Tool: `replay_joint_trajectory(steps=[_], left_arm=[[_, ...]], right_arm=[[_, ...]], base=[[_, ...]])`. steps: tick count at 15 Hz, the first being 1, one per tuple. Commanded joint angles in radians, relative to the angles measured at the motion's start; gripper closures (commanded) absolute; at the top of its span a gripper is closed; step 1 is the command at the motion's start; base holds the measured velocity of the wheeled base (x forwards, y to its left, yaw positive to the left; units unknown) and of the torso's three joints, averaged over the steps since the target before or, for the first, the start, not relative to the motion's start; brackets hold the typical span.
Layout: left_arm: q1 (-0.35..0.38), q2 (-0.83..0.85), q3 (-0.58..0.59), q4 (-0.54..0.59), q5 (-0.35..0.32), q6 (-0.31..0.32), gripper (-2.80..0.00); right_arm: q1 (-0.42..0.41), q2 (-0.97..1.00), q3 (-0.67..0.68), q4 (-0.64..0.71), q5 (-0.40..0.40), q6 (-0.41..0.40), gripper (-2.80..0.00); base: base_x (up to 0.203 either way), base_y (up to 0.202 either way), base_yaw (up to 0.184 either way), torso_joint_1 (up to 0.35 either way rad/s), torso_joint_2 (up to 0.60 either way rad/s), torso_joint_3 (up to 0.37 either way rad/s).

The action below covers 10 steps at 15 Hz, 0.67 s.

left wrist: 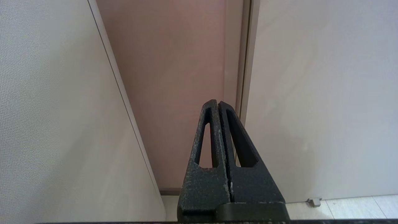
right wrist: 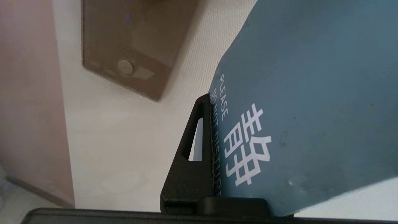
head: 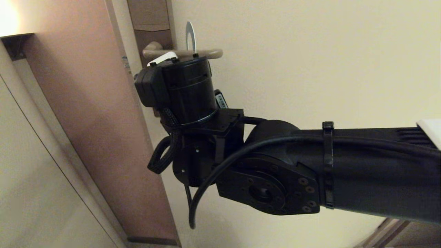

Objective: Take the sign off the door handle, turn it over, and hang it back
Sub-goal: Hang the sign back with the other side facing out

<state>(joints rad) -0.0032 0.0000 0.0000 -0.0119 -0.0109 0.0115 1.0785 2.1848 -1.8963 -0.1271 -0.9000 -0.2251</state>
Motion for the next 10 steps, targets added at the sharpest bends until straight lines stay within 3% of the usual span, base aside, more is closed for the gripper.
replay_joint_trajectory(steps=[1, 10], left_arm=[[0.000, 0.002, 0.000, 0.000, 0.000, 0.001, 0.00], [0.000, 0.002, 0.000, 0.000, 0.000, 0.001, 0.00]], right_arm=[[0.008, 0.048, -0.046, 0.008, -0.009, -0.003, 0.00], [0.023, 0.107, -0.080, 0.003, -0.019, -0.028, 0.00]], base=[[0.000, 0.000, 0.000, 0.000, 0.00, 0.000], [0.000, 0.000, 0.000, 0.000, 0.00, 0.000]])
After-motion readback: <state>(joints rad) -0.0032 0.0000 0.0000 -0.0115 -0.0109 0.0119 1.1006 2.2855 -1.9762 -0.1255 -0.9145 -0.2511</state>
